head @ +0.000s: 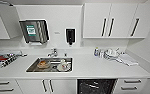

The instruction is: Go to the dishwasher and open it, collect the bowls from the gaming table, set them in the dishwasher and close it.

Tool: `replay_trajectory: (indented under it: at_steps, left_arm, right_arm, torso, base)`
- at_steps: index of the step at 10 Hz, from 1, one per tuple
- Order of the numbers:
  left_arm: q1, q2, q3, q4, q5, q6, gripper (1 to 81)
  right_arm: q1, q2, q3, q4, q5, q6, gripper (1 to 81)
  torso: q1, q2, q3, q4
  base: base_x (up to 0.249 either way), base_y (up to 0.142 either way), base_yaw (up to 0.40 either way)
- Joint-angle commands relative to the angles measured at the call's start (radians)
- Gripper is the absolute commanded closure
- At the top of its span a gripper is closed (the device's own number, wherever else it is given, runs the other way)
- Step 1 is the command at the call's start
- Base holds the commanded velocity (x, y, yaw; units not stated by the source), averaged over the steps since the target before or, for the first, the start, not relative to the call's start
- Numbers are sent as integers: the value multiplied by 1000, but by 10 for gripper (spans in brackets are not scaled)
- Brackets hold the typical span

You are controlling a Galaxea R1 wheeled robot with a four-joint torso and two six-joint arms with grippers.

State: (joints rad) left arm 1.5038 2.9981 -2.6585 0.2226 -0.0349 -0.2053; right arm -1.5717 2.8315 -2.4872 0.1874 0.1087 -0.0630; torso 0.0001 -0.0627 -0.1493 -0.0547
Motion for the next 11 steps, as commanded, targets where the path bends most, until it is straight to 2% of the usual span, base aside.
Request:
replay_trajectory:
  at_steps: [1,5,7,8,9,10,11]
  left_arm:
    - [-37,3,3,9,52,6,811]
    - [-37,-2,6,8,52,6,811]
    - [-37,-41,64,4,44,6,811]
    - [-37,-87,142,4,43,1,811]
    - [-38,-146,235,3,43,-2,811]
    - [-40,-208,326,3,43,-2,811]
    - [-41,-262,397,1,41,-2,811]
  right_arm:
    - [37,-16,4,4,-58,2,811]
    - [40,-41,35,7,-66,9,811]
    - [37,-161,244,7,-64,9,811]
    - [37,-224,338,7,-60,8,811]
    - [38,-258,380,7,-58,8,811]
    - [40,-269,383,6,-58,8,811]
    - [43,-278,386,6,-58,8,811]
  torso:
    - [0,0,0,0]
    - [1,0,0,0]
    - [1,0,0,0]
    - [1,0,0,0]
    - [0,0,-35,0]
    - [0,0,-97,0]
    - [0,0,-108,0]
  base:
    - [92,0,0]
    - [0,0,0]
    - [0,0,0]
    - [0,0,0]
    - [0,0,0]
    - [0,0,0]
    - [0,0,0]
